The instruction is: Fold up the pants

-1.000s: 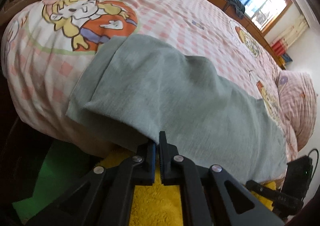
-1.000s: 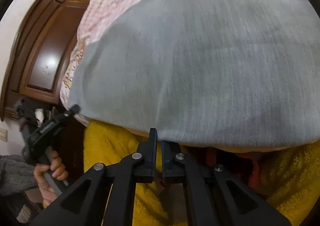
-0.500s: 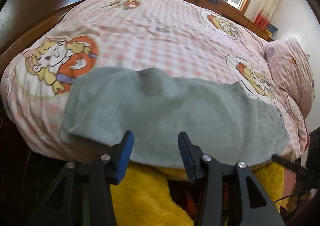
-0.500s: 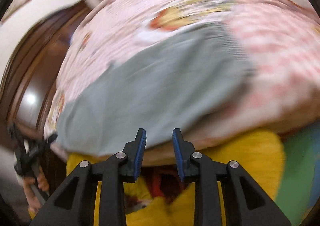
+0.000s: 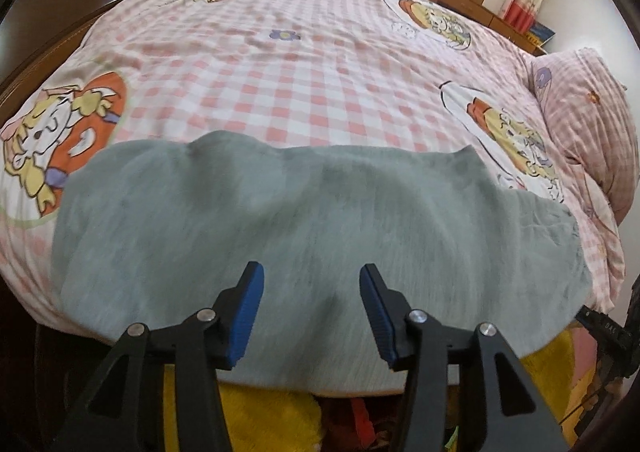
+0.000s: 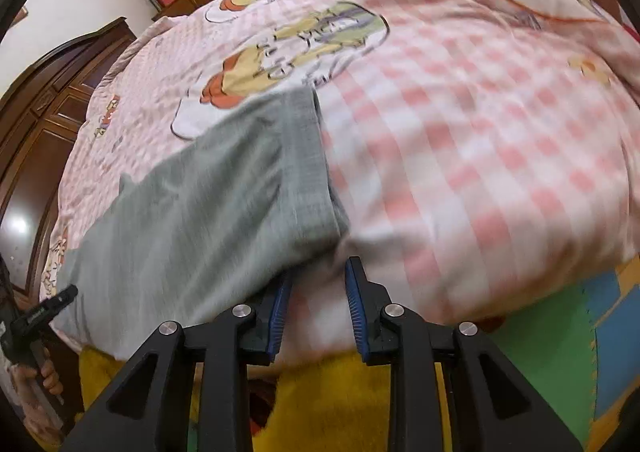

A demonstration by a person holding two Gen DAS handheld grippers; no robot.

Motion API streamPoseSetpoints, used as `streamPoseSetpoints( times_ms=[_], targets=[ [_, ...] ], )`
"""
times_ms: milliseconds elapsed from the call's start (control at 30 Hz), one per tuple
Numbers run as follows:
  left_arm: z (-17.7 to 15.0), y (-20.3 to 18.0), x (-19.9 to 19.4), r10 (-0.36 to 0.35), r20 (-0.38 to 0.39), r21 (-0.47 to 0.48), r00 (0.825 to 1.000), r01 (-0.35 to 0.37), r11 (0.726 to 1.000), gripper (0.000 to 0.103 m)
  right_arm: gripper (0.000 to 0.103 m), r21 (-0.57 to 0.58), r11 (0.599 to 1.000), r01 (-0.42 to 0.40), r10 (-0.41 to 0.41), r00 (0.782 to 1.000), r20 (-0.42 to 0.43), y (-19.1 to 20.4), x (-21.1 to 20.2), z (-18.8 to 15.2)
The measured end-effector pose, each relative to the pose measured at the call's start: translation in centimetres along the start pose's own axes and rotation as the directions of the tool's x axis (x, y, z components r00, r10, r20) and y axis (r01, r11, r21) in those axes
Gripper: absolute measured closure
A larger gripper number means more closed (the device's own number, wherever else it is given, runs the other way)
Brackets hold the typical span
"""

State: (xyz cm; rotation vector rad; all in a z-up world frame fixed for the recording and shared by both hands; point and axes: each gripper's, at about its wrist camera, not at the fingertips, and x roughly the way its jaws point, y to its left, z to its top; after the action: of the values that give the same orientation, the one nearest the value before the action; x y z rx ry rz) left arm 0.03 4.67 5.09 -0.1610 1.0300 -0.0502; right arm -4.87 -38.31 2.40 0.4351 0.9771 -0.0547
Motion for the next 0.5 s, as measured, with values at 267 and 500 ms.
streamPoseSetpoints(
  times_ms=[267, 500],
  targets=[
    [0.1, -1.2, 2.5, 0.029, -0.041, 0.024, 0.999, -0.028, 0.999, 0.051, 0.069, 0.156, 0.980, -0.124, 0.123, 0.992, 0.016, -1.6, -0.2, 0.6],
    [-0.1, -1.2, 2.7, 0.033, -0.038, 0.042, 0.999, -0.032, 0.999, 0.049, 0.066, 0.238, 0.961, -0.140, 0.144, 0.990, 0.002, -2.5, 0.8, 0.8]
  ],
)
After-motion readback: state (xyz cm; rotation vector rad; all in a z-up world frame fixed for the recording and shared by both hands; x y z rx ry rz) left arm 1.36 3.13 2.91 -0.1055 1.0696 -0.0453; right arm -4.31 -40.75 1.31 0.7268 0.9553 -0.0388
